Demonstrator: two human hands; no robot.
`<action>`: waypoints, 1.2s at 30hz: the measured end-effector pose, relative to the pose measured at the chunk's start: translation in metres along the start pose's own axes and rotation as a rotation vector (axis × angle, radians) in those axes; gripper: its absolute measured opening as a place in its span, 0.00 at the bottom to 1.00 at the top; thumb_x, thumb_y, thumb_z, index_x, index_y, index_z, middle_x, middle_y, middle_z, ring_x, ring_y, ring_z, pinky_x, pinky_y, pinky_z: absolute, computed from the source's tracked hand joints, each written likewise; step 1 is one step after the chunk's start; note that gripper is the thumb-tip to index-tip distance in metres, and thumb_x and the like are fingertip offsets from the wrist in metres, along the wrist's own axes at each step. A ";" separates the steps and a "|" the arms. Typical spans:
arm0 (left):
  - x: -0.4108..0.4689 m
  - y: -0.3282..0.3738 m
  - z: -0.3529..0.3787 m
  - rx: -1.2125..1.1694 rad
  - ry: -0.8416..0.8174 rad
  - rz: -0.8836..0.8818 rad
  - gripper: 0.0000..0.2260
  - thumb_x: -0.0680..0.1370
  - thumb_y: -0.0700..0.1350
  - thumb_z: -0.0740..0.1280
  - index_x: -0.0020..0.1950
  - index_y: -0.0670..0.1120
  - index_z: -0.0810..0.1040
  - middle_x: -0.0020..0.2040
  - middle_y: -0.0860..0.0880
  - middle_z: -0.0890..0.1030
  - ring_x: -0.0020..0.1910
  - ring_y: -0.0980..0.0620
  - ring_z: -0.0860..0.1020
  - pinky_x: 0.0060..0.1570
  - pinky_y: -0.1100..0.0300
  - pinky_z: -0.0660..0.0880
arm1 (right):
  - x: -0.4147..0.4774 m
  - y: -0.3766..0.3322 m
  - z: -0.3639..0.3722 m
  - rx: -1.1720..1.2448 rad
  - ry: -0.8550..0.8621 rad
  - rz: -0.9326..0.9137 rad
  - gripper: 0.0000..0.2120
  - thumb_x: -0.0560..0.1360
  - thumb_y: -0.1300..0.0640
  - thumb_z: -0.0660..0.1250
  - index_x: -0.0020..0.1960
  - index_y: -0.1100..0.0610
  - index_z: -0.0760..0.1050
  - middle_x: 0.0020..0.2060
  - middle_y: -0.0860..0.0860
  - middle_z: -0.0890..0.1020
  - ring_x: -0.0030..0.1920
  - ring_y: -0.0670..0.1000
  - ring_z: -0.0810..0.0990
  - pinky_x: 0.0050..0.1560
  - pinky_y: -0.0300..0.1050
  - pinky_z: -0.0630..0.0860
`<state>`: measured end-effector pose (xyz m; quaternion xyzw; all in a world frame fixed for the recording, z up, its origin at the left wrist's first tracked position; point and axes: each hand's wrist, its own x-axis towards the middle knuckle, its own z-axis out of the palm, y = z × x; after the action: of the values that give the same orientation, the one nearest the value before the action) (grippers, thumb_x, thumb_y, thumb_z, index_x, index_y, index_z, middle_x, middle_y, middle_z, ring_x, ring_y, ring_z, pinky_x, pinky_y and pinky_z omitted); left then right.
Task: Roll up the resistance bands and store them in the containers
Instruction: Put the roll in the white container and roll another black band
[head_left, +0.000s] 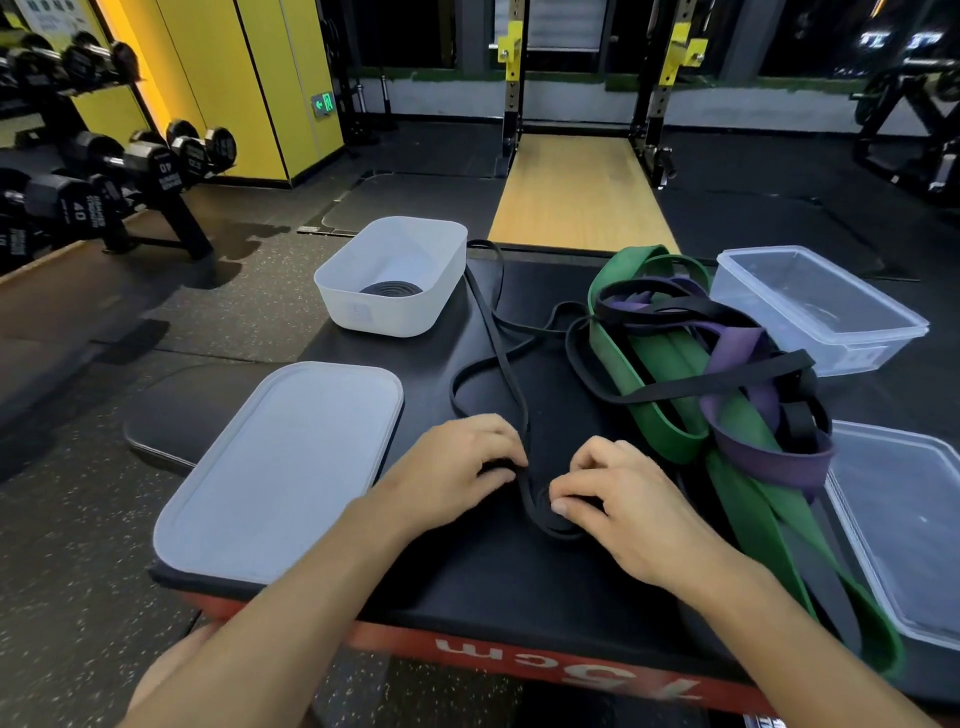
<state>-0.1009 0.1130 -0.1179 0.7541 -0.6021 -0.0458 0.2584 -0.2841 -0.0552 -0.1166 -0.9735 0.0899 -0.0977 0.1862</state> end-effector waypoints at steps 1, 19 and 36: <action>0.004 -0.004 -0.005 0.008 -0.014 0.008 0.07 0.79 0.43 0.72 0.56 0.52 0.85 0.56 0.59 0.80 0.54 0.62 0.77 0.56 0.58 0.76 | 0.000 0.002 0.001 -0.005 0.011 -0.004 0.03 0.79 0.46 0.71 0.51 0.39 0.83 0.46 0.39 0.73 0.48 0.43 0.69 0.54 0.44 0.67; 0.020 0.000 -0.004 -0.041 0.062 -0.187 0.15 0.76 0.58 0.68 0.53 0.51 0.87 0.53 0.61 0.81 0.52 0.61 0.79 0.56 0.60 0.77 | -0.003 0.010 0.012 0.025 0.118 -0.121 0.03 0.77 0.50 0.74 0.48 0.42 0.83 0.49 0.36 0.76 0.50 0.44 0.68 0.57 0.44 0.64; 0.002 0.031 0.020 -0.238 0.180 -0.406 0.08 0.79 0.50 0.73 0.50 0.53 0.74 0.37 0.55 0.80 0.38 0.56 0.77 0.42 0.59 0.76 | -0.003 0.010 0.012 0.201 0.097 -0.148 0.04 0.77 0.57 0.75 0.48 0.49 0.83 0.50 0.37 0.78 0.51 0.42 0.75 0.54 0.31 0.69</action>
<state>-0.1351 0.1001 -0.1209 0.8250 -0.4033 -0.1000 0.3831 -0.2857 -0.0599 -0.1323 -0.9480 0.0163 -0.1668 0.2706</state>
